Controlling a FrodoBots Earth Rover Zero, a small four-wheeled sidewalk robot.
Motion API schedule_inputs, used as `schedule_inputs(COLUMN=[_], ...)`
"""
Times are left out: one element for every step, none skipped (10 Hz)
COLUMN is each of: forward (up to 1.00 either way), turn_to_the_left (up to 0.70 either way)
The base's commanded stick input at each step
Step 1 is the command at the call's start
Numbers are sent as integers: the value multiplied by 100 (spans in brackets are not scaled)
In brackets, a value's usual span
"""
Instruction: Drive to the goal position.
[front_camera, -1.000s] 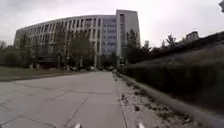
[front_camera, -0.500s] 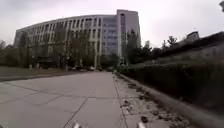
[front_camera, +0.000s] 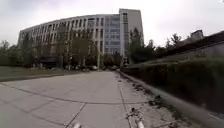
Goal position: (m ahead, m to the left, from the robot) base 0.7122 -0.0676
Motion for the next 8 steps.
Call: schedule_inputs(forward=[70, 70, 70, 70, 70, 70, 70, 70], turn_to_the_left=[0, 0, 0, 0, 0, 0, 0, 0])
